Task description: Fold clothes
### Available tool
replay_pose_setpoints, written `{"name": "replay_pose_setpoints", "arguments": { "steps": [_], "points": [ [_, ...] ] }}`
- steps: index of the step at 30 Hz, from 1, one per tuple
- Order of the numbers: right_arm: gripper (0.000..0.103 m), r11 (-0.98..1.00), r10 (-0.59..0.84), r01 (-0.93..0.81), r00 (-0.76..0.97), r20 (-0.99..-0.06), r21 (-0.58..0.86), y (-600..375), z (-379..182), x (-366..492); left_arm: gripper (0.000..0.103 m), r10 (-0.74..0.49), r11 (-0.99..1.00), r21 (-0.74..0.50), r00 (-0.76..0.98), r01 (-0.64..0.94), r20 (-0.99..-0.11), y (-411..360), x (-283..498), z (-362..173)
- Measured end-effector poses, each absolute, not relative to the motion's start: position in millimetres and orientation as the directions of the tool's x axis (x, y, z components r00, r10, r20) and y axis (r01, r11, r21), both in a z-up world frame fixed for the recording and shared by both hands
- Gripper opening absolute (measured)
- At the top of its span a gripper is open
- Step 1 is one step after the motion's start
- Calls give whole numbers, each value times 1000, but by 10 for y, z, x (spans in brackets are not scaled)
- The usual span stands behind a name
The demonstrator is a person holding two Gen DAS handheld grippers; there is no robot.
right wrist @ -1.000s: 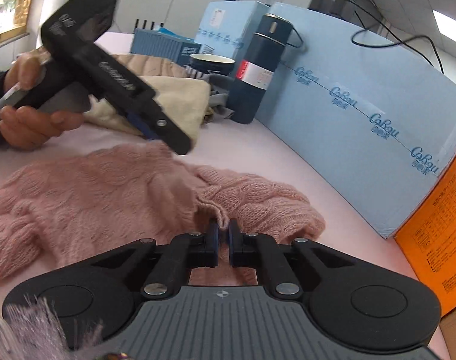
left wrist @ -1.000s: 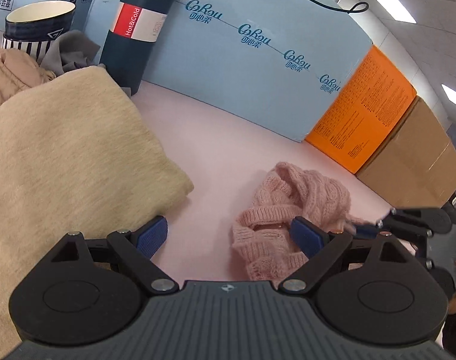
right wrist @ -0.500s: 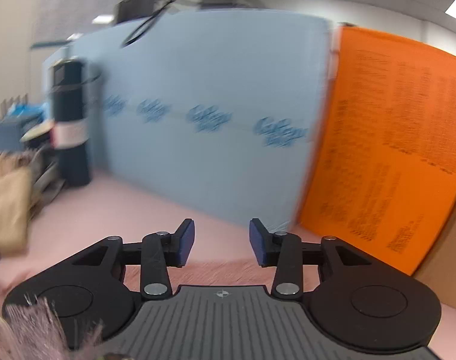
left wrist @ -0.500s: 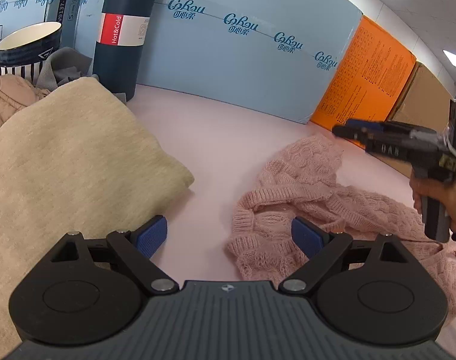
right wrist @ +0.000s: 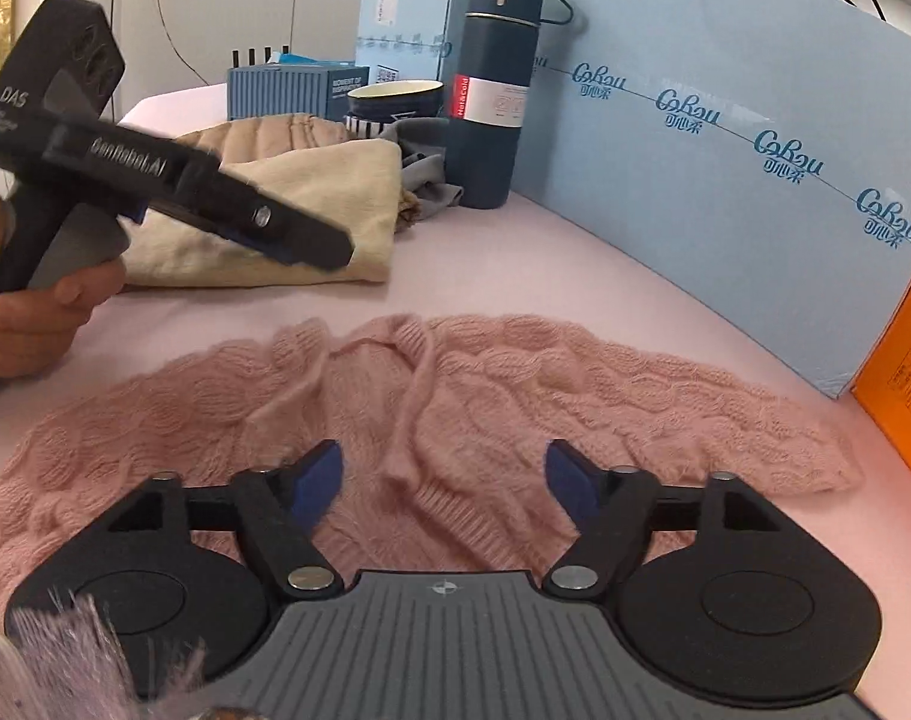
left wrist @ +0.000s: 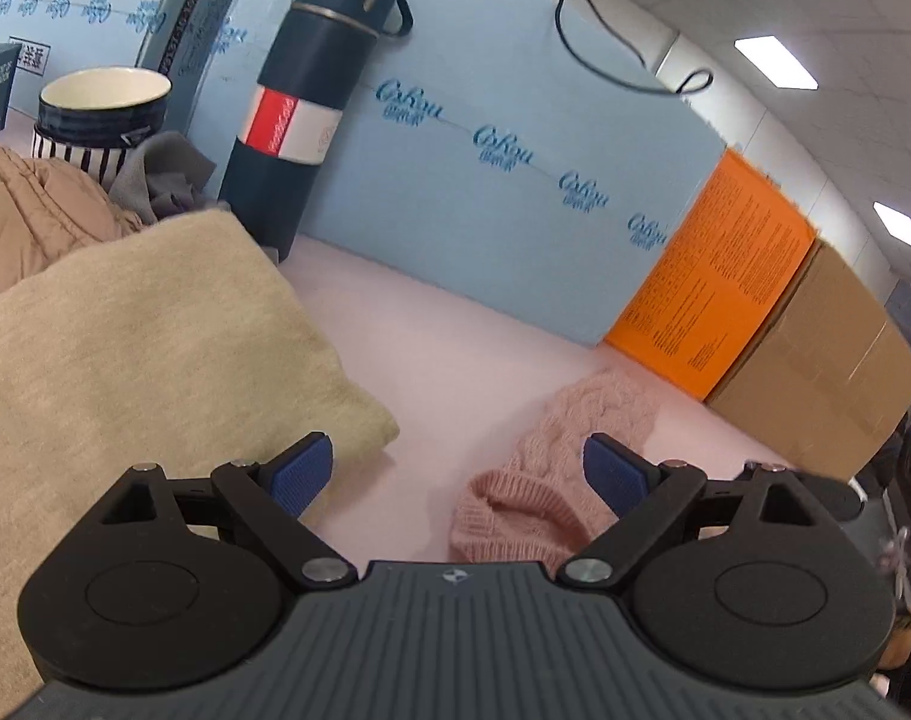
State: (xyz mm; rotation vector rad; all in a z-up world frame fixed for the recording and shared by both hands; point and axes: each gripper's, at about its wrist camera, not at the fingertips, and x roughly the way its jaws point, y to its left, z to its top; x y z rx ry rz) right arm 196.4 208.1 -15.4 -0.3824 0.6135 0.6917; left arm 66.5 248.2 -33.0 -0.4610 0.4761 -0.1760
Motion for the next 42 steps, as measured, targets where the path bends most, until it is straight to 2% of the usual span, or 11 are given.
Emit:
{"name": "replay_pose_setpoints", "arguments": {
  "steps": [4,8,12,16,18,19,20,25,31,38,42],
  "points": [
    [78,791,354,-555,759,-546,-257,2011,-103,1709,103,-313,869,-484,870,101,-381,2437,696,-213],
    [80,808,451,-565,776,-441,-167,1862,48,1467,103,-309,890,-446,846,96,-434,2310,794,-140],
    [76,726,617,-686,618,-487,49,1894,74,1544,103,-300,905,-421,784,54,-543,2192,998,-256],
    [63,710,644,-688,547,-535,150,2032,-23,1786,103,-293,880,-474,830,39,-475,2352,892,-322],
    [46,696,649,-701,523,-553,154,2107,-71,1856,103,-300,838,-546,845,12,-442,2506,837,-365],
    [11,687,652,-710,508,-563,154,2147,-94,1885,103,-304,813,-583,849,-5,-431,2583,817,-394],
    [4,666,662,-730,484,-572,153,2190,-106,1889,103,-314,785,-620,850,-18,-423,2657,805,-429],
    [4,599,697,-790,437,-568,128,2289,-62,1835,103,-347,737,-676,850,-15,-397,2754,816,-448],
    [7,742,567,-667,569,-595,69,2243,-193,2190,103,-441,777,-620,798,110,-410,2553,846,-417],
    [49,784,572,-607,624,-533,131,1956,45,2081,103,-482,779,-606,770,159,-418,2499,847,-437],
    [51,858,461,-513,731,-503,40,1440,421,1712,103,-458,774,-618,796,138,-395,2567,797,-425]
  ]
}}
